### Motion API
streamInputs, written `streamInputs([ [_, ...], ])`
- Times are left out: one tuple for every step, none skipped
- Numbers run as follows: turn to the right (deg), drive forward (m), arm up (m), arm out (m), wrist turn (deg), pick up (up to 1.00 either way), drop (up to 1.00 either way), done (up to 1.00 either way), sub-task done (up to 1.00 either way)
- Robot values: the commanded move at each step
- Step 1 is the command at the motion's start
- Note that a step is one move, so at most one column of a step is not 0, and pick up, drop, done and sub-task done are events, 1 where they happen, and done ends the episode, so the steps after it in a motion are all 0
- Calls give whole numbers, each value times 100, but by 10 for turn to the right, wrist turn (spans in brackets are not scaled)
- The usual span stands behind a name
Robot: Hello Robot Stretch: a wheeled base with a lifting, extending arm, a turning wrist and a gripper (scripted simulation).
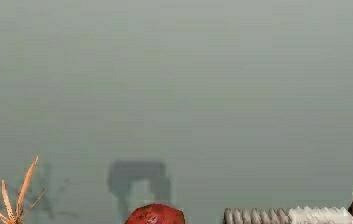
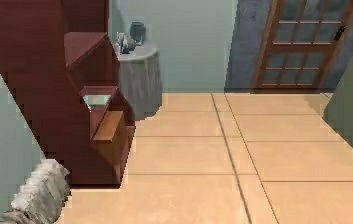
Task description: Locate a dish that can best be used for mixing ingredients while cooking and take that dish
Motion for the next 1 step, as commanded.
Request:
streamInputs([
  [-450,0,0,0,0,0,0,0,0],
])
